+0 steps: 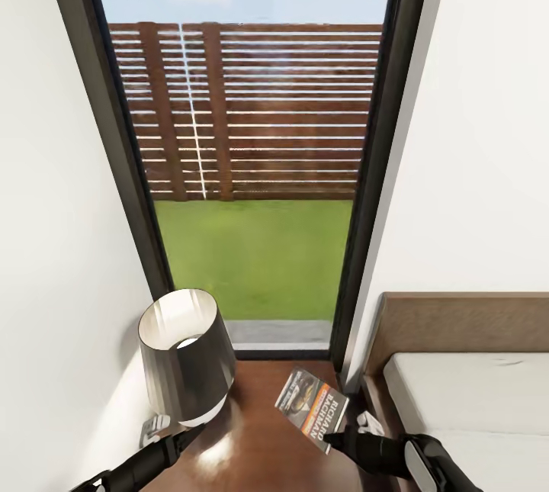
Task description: In the bedroom, move the book from the bed onto either nightstand, and place the two sandals side by side next to the bed.
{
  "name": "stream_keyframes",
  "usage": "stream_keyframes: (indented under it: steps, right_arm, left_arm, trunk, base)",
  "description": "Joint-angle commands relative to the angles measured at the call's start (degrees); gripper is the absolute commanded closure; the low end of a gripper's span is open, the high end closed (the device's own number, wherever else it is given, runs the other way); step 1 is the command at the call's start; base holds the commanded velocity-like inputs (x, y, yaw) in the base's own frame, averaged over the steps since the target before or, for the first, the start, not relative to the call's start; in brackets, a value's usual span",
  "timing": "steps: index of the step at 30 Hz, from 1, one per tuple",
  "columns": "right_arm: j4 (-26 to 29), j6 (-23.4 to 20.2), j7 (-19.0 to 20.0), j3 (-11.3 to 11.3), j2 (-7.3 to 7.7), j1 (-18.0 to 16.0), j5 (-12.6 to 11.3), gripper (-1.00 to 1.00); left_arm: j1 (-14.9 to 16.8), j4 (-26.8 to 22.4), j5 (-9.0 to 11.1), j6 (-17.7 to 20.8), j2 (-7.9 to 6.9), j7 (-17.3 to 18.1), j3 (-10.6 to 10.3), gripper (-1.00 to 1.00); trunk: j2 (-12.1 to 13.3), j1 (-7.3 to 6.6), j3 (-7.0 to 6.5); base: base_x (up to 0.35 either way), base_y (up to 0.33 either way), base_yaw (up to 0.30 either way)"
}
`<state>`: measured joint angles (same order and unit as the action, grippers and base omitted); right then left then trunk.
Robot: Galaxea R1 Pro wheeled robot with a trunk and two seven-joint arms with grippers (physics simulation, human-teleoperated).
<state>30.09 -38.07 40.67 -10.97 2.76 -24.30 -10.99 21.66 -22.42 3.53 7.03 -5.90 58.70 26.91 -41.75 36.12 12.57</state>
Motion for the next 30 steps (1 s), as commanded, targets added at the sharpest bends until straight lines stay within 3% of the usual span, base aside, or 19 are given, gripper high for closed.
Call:
stream_keyframes:
  steps: [1, 7, 10, 13, 15, 22, 28, 30]
  right_arm:
    - [-0.03, -0.51, 0.02, -0.17, -0.02, -0.04, -0.26, 1.00]
    - [-1.69, -1.02, 0.93, -0.08, 0.04, -0.04, -0.33, 1.00]
    - [-2.21, -1.10, 5.23, -0.04, 0.05, -0.04, -0.34, 1.00]
    - [-2.38, -1.12, 12.98, -0.03, 0.06, -0.04, -0.26, 1.00]
    - [-2.39, -1.13, 15.91, -0.02, 0.11, -0.04, -0.20, 1.00]
    - [-2.33, -1.13, 18.16, -0.07, 0.31, -0.04, -0.38, 1.00]
    - [-2.30, -1.10, 26.45, -0.11, 0.25, -0.04, -0.36, 1.00]
    - [-2.31, -1.07, 27.18, -0.11, 0.24, -0.04, -0.35, 1.00]
  left_arm:
    - [0.05, 0.01, 0.16, 0.61, 0.01, 0.28, 0.20, -1.00]
    - [0.05, 0.03, 0.17, 0.61, 0.01, 0.28, 0.23, -1.00]
    - [0.05, 0.03, 0.17, 0.60, 0.01, 0.28, 0.22, -1.00]
    - [0.05, 0.05, 0.15, 0.62, 0.01, 0.28, 0.18, -1.00]
    - [0.05, 0.03, 0.16, 0.62, 0.01, 0.28, 0.20, -1.00]
    - [0.05, 0.02, 0.16, 0.60, 0.01, 0.28, 0.19, -1.00]
    - [0.05, 0.05, 0.17, 0.54, 0.01, 0.28, 0.17, -1.00]
    - [0.05, 0.04, 0.17, 0.54, 0.01, 0.28, 0.20, -1.00]
  trunk:
    - [-0.07, 0.01, 0.08]
    - [-0.07, 0.01, 0.08]
    - [-0.07, 0.01, 0.08]
    - [-0.07, 0.01, 0.08]
    - [-0.07, 0.01, 0.08]
    - [-0.07, 0.01, 0.08]
    - [-0.07, 0.01, 0.08]
    - [-0.07, 0.01, 0.08]
  base:
    - [0.000, 0.000, 0.000]
    - [0.000, 0.000, 0.000]
    - [0.000, 0.000, 0.000]
    - [0.000, 0.000, 0.000]
    - [0.000, 0.000, 0.000]
    - [0.000, 0.000, 0.000]
    - [0.000, 0.000, 0.000]
    - [0.000, 0.000, 0.000]
